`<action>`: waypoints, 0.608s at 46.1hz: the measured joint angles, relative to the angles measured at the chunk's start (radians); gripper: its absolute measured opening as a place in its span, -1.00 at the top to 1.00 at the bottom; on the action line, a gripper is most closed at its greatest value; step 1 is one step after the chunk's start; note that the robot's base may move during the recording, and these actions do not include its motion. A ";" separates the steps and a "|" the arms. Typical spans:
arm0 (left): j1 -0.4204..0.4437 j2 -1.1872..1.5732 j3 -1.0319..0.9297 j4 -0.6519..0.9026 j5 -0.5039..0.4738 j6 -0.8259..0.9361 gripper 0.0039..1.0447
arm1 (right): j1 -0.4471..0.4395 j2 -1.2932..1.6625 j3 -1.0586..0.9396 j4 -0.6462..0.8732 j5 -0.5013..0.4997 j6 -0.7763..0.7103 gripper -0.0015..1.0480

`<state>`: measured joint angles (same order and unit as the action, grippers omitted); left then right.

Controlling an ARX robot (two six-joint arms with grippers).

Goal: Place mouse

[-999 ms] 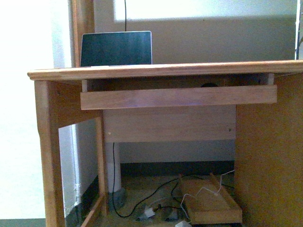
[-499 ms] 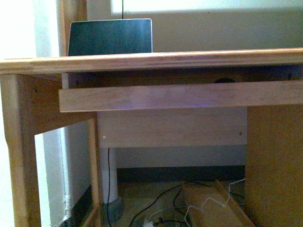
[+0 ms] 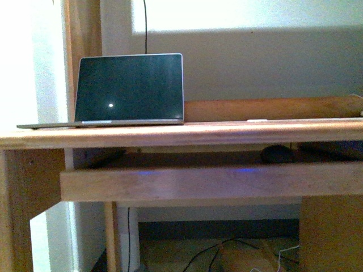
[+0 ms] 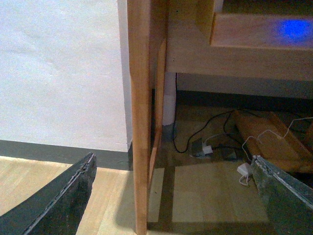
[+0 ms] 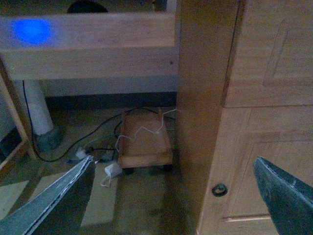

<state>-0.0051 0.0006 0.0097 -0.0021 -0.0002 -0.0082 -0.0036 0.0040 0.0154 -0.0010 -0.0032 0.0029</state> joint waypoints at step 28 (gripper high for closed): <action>0.024 0.021 0.013 -0.040 0.084 -0.049 -0.86 | 0.000 0.000 0.000 0.000 0.001 0.000 -0.86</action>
<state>0.0185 0.0219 0.0231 -0.0418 0.0841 -0.0570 -0.0036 0.0040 0.0154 -0.0006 -0.0021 0.0029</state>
